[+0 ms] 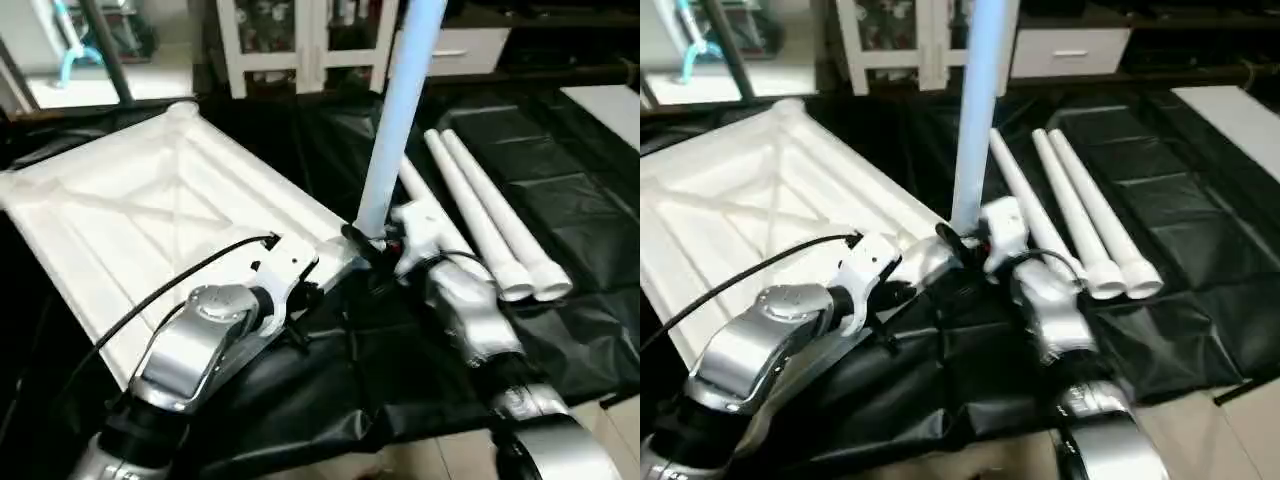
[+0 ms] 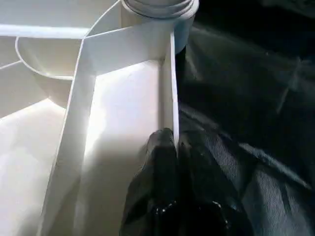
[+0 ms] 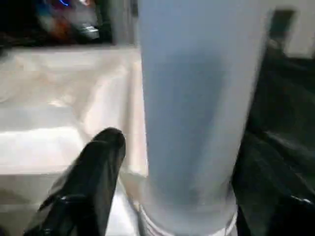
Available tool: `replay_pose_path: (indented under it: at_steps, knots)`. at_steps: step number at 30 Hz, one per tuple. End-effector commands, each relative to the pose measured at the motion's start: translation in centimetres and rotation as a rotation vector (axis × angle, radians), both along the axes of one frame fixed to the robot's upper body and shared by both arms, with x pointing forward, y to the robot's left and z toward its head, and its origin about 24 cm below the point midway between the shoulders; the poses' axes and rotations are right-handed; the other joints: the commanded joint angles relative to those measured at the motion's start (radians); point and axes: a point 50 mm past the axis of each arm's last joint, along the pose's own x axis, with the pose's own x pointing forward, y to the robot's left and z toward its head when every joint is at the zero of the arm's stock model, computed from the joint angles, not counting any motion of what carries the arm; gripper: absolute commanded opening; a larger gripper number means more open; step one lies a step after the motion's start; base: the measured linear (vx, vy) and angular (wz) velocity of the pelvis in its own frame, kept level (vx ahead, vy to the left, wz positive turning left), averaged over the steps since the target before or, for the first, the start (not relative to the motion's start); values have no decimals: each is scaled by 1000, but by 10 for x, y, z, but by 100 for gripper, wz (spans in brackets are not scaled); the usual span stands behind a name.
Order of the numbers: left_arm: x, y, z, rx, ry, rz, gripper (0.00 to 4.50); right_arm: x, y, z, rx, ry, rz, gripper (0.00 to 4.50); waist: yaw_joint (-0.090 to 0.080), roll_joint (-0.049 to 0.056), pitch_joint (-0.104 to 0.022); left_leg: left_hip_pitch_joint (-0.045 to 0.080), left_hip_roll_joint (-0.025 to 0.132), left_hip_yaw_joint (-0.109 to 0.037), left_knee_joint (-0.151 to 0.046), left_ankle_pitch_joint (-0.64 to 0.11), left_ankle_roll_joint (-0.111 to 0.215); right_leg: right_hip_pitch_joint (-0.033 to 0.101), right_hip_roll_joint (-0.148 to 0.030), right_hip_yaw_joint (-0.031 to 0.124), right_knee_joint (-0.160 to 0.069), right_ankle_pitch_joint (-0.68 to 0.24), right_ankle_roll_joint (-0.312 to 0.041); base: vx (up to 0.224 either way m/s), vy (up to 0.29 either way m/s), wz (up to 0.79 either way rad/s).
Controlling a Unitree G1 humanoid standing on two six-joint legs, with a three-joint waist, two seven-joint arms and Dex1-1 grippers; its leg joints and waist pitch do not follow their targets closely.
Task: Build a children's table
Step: Insert table leg to table base
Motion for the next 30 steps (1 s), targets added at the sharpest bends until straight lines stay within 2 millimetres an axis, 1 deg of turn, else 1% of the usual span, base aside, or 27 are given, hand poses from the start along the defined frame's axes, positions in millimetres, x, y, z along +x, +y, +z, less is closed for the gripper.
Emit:
replay_pose_path:
  at_steps: [1, 2, 3, 4, 5, 6, 8, 9, 10, 11, 12, 14, 16, 17, 19, 21, 22, 24, 28, 29, 30]
  knots:
    - [-4, -6, -1, -25, 21, -66, 0, -6, -3, 18, 29, -72, 102, 329, -2, -4, -59, 9, 39, -5, -54, 116, 216, 60, -49, 47, -40, 216, -297, 0, 0, 0]
    - [-3, -2, -2, -18, 21, -65, 0, -12, -11, 22, 28, -79, 146, 329, 5, -4, -56, 15, 40, -3, -54, 96, 218, 57, -49, 48, -45, 182, -295, 0, 0, 0]
    - [-2, 0, -3, -14, 21, -64, 0, -15, -16, 24, 26, -78, 165, 329, 7, -4, -58, 16, 42, -2, -53, 93, 216, 56, -49, 50, -43, 178, -298, 0, 0, 0]
    - [-1, 2, -3, -11, 20, -66, 0, -17, -22, 25, 29, -71, 179, 329, 10, -6, -57, 15, 42, -1, -53, 90, 214, 55, -49, 50, -43, 168, -298, 0, 0, 0]
    - [-1, 4, -3, -9, 21, -69, 0, -19, -26, 26, 31, -65, 190, 329, 9, -5, -56, 13, 40, -1, -53, 83, 212, 56, -48, 50, -44, 159, -299, 0, 0, 0]
    - [-1, 4, -3, -7, 22, -73, 0, -20, -29, 26, 27, -65, 189, 329, 11, -6, -55, 15, 41, 0, -55, 60, 205, 54, -50, 50, -48, 126, -297, 0, 0, 0]
    - [-1, 5, -5, -2, 28, -84, 0, -20, -37, 26, 4, -65, 173, 329, 9, -6, -54, 13, 40, 1, -57, 24, 180, 54, -50, 50, -51, 76, -295, 0, 0, 0]
    - [-2, 5, -5, -1, 30, -87, 0, -20, -38, 26, 1, -65, 168, 329, 9, -6, -54, 13, 40, 1, -57, 17, 174, 54, -50, 50, -53, 66, -292, 0, 0, 0]
    - [-4, 6, -7, 5, 42, -113, 0, -19, -48, 28, -21, -66, 122, 329, 9, -7, -55, 15, 40, 1, -57, 9, 163, 53, -50, 51, -54, 55, -289, 0, 0, 0]
    - [-4, 6, -7, 5, 42, -113, 0, -19, -48, 28, -21, -66, 121, 329, 9, -10, -54, 14, 39, 2, -58, 11, 160, 54, -50, 51, -54, 54, -288, 0, 0, 0]
    - [-5, 6, -7, 6, 46, -120, 0, -20, -51, 29, -24, -66, 111, 329, 10, -9, -56, 14, 38, 2, -56, 23, 158, 54, -48, 52, -51, 70, -287, 0, 0, 0]
    - [-7, 7, -9, 6, 54, -141, 0, -22, -58, 30, -30, -60, 93, 329, 11, -10, -57, 12, 36, 1, -54, 51, 166, 57, -47, 52, -47, 105, -287, 0, 0, 0]
    - [-8, 7, -9, 6, 56, -156, 0, -23, -61, 30, -35, -54, 86, 329, 11, -11, -60, 12, 34, 1, -50, 79, 184, 57, -47, 51, -43, 141, -290, 0, 0, 0]
    - [-11, 7, -9, 5, 63, -179, 0, -23, -64, 29, -50, -44, 79, 329, 10, -12, -60, 11, 34, 1, -49, 82, 188, 58, -47, 51, -43, 142, -291, 0, 0, 0]
    - [-12, 8, -9, 3, 67, -201, 0, -24, -67, 29, -60, -32, 81, 329, 13, -12, -60, 12, 33, 1, -49, 80, 194, 58, -47, 51, -44, 128, -291, 0, 0, 0]
    - [-17, 9, -7, -4, 69, -259, 0, -27, -67, 29, -44, 4, 152, 329, 16, -11, -60, 13, 35, 1, -49, 72, 194, 57, -47, 50, -45, 112, -290, 0, 0, 0]
    - [-18, 9, -7, -3, 71, -268, 0, -28, -67, 29, -40, 14, 178, 329, 17, -8, -60, 14, 36, 0, -49, 64, 193, 56, -46, 49, -45, 104, -292, 0, 0, 0]
    - [-20, 9, -7, -5, 80, -287, 0, -30, -66, 29, -38, 39, 236, 329, 20, -7, -58, 14, 37, 1, -50, 51, 190, 54, -46, 50, -45, 94, -295, 0, 0, 0]
    - [-23, 9, -7, -5, 92, -322, 0, -31, -68, 29, -51, 61, 298, 329, 23, -9, -58, 13, 37, 0, -49, 39, 179, 56, -48, 49, -44, 82, -297, 0, 0, 0]
    - [-25, 9, -7, -3, 97, -334, 0, -31, -69, 30, -66, 66, 324, 329, 23, -13, -58, 13, 37, 1, -49, 38, 178, 56, -48, 49, -44, 79, -296, 0, 0, 0]
    - [-25, 9, -8, -2, 98, -337, 0, -30, -70, 30, -71, 68, 328, 329, 22, -12, -58, 12, 37, 1, -49, 28, 176, 56, -49, 49, -45, 64, -296, 0, 0, 0]
